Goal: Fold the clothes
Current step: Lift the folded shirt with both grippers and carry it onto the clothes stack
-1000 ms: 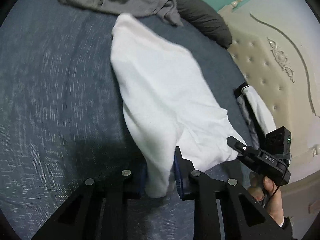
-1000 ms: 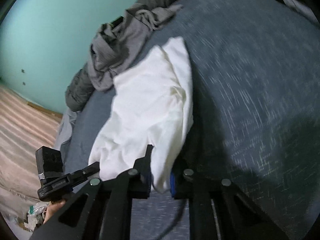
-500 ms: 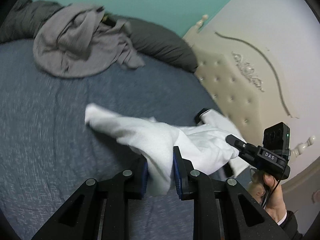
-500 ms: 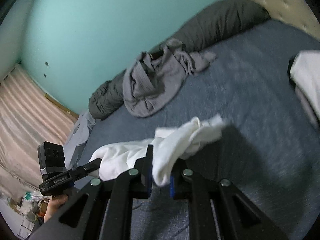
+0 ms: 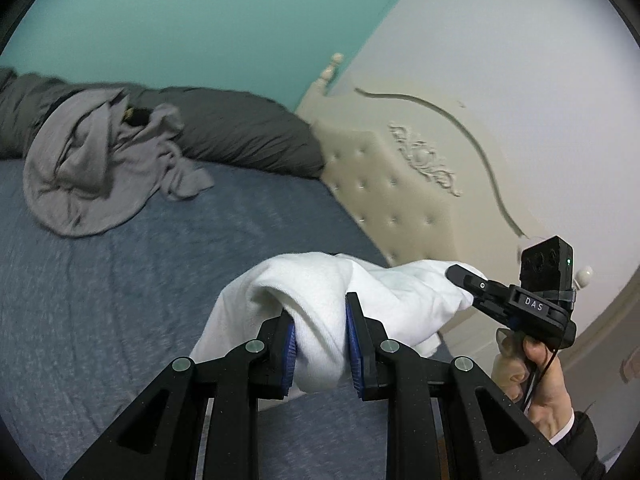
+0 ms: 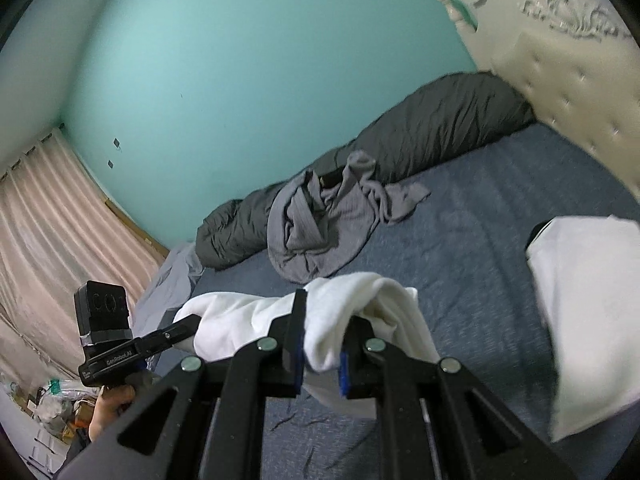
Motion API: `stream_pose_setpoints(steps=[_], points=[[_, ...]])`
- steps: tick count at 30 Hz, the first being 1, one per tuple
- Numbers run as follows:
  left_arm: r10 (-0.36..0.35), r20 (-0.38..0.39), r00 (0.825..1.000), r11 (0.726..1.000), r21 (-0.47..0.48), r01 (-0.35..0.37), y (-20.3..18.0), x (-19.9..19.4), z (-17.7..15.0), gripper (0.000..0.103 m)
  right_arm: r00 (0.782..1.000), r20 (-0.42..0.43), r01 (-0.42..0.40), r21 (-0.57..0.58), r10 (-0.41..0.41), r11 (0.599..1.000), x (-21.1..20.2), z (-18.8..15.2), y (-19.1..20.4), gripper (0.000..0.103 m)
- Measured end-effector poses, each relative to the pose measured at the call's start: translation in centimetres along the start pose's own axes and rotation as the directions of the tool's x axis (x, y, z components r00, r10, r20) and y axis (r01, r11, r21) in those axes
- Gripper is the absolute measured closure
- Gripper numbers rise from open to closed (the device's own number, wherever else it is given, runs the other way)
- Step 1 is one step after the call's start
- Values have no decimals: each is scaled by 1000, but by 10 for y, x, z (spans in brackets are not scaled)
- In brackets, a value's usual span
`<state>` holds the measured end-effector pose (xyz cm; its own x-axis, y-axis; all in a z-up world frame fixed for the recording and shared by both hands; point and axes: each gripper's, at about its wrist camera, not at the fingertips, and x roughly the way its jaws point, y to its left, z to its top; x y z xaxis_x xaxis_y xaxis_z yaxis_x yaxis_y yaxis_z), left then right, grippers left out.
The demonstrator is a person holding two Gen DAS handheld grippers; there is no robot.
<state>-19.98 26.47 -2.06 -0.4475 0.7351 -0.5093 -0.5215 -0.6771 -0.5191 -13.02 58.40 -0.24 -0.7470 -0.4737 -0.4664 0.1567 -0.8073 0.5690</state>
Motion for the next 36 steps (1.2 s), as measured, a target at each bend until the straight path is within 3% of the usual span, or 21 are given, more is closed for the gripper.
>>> stream_pose_setpoints(steps=[11,23,31,34,36], points=[[-47,-13,999,996,72,48,-86,46,29,80,997,51,66,-13,-65,998,-66,44,-46,92],[-71,-67,995,994,81,76,-130,155,65,79,988,67,139,7,-139,990,-69,110,-130,92],[-94,-11,996,985,143,94,-175,228,122,79,956,167,255,-60,-242,965,-78,202,-163,92],[-100,-17,995,980,171,102,-189,260,120,79,937,178,316,-77,-299,946,-84,217,-184,92],[-102,-53,993,979,173,109,-190,288,102,79,931,161,342,-65,-328,938,-83,208,-209,92]])
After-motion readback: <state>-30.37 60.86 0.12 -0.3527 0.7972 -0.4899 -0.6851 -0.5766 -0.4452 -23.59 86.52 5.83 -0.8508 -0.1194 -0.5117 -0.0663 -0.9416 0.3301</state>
